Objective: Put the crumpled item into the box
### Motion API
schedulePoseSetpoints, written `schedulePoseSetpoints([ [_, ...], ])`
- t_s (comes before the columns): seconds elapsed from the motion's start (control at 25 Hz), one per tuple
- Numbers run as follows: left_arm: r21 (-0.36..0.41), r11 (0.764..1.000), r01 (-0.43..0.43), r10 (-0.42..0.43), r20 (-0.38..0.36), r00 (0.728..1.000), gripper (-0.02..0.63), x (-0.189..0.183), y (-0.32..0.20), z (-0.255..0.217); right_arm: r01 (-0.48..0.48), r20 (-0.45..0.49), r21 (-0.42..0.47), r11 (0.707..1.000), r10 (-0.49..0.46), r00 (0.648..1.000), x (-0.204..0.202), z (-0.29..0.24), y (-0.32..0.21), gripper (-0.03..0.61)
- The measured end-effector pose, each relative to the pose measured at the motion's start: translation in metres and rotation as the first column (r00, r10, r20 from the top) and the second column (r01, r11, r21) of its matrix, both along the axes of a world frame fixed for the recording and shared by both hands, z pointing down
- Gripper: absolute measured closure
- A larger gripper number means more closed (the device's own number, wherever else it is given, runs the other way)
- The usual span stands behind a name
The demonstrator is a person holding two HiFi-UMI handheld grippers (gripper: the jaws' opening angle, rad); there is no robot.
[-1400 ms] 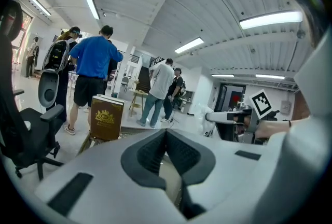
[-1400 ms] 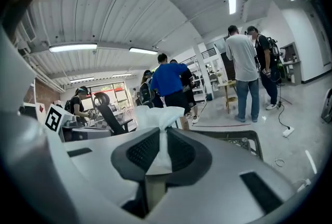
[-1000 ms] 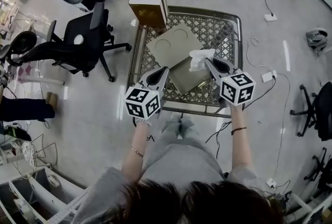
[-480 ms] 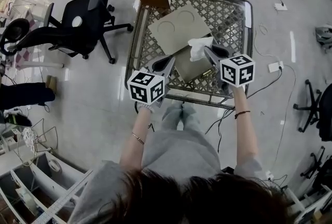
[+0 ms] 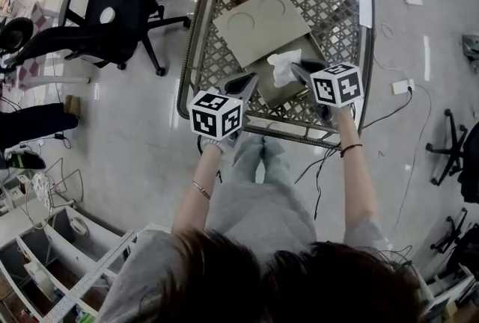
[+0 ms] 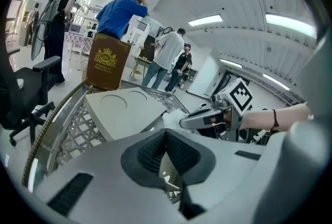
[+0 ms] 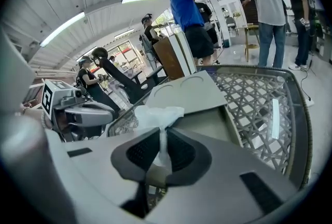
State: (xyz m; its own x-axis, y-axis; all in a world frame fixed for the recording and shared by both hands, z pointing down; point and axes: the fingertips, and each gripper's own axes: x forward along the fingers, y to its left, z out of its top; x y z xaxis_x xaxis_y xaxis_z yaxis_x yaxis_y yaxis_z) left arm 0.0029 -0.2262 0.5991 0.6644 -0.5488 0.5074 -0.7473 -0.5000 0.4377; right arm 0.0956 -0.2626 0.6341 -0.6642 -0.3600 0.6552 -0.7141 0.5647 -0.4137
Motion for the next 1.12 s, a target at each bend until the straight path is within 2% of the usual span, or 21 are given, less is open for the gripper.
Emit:
schedulePoseSetpoints([
  [0.6, -0.072, 0.997, -0.017, 0.016, -0.004, 1.0, 0.597, 0.005, 0.005, 0.03, 0.085, -0.175, -0.189, 0.978, -0.119, 0.977, -0.011, 0.056, 0.0, 0.522],
  [1.12, -0.095, 0.995, -0.025, 0.023, -0.014, 1.0, 0.597, 0.011, 0.007, 0.036, 0.083, -0.273, -0.259, 0.962, -0.156, 0.949, -0.008, 0.073, -0.003, 0.52],
])
